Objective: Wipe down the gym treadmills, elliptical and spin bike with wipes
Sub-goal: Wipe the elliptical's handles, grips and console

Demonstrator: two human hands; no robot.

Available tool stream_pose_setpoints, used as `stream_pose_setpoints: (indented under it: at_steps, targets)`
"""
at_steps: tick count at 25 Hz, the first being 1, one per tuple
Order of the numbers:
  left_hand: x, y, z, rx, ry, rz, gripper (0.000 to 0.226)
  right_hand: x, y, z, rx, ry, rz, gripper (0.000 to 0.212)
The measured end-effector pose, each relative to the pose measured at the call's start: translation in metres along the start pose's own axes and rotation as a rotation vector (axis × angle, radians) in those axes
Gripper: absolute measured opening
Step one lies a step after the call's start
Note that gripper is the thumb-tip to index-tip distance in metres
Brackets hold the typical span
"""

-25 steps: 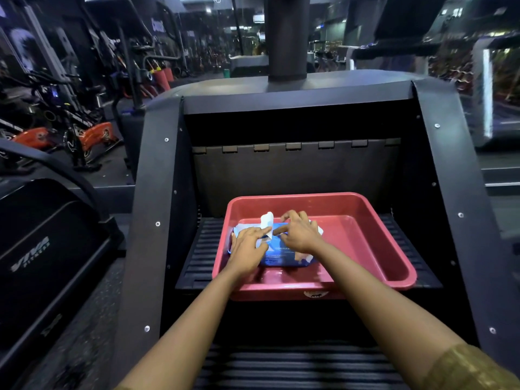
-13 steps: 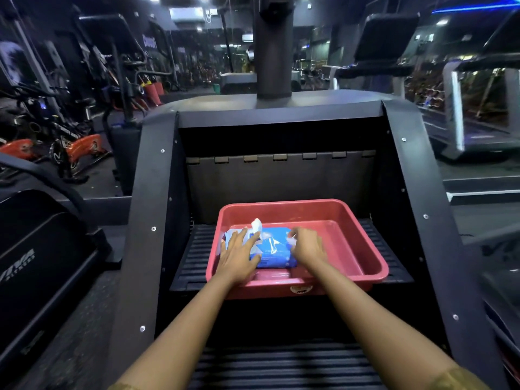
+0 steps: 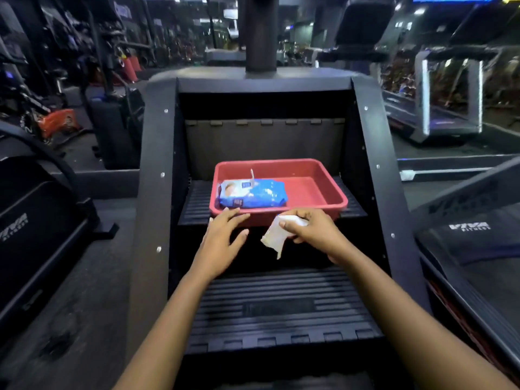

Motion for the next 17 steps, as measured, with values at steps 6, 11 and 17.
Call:
stream_pose_setpoints:
  at_steps: [6,11,17]
  targets:
    - [-0.209,-0.011,0.051,0.018,0.298,-0.021,0.041,-0.121,-0.074,0.088,0.019,-0.139,-0.298,0.010]
    - [-0.400,-0.029,0.124,0.164,0.653,-0.078,0.039,-0.232,-0.125,0.143,-0.140,-0.103,-0.566,0.010]
    - [-0.599,0.005,0.256,0.293,1.138,-0.103,0.044,-0.381,-0.213,0.166,-0.176,-0.015,-0.884,0.018]
Point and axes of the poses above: each hand's wrist, its own x-axis towards the middle knuckle, its own y-axis out of the back of the hand, z = x × y, the point moved 6 cm from there along x, towards the middle knuckle, and after that the axes turned 11 degrees about -y, right-handed, at the moved point
